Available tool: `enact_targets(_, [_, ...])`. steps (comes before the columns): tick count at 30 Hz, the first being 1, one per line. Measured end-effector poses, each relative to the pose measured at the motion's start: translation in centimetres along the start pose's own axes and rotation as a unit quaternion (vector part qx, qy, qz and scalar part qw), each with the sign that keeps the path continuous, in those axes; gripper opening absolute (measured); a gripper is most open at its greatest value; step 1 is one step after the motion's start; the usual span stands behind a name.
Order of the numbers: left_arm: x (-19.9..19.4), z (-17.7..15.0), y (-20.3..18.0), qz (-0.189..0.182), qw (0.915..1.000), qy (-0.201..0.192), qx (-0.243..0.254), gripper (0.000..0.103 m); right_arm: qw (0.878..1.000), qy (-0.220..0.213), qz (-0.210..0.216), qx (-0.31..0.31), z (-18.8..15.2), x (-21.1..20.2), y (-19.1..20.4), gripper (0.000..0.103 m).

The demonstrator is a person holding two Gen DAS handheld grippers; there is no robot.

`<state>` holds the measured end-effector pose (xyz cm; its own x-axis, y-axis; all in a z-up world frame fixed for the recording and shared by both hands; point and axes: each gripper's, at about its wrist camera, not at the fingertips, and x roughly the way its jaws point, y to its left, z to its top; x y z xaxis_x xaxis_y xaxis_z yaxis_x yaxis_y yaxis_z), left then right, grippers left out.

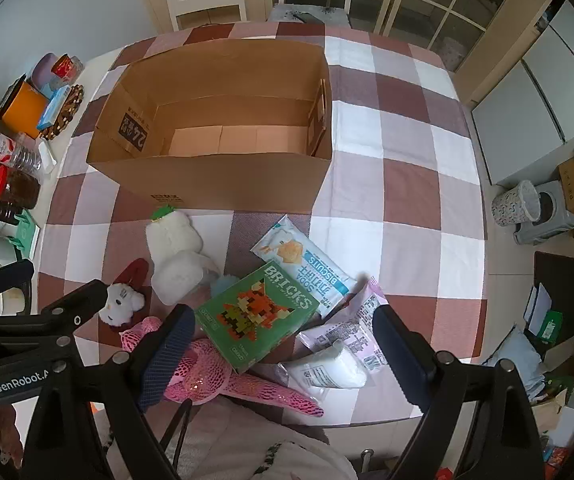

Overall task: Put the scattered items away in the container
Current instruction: 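Reach both tools toward the items in front of the cardboard box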

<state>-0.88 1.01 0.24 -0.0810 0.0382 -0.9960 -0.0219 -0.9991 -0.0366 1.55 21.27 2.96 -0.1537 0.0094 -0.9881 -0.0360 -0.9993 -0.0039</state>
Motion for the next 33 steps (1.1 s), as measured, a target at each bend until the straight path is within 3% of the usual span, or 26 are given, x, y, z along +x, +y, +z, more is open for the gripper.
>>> enact_targets(33, [-0.05, 0.44, 0.24, -0.002, 0.9997, 0.002, 0.023, 0.103, 1.0, -0.017, -0.007, -0.017, 0.23, -0.09, 0.08, 0.093])
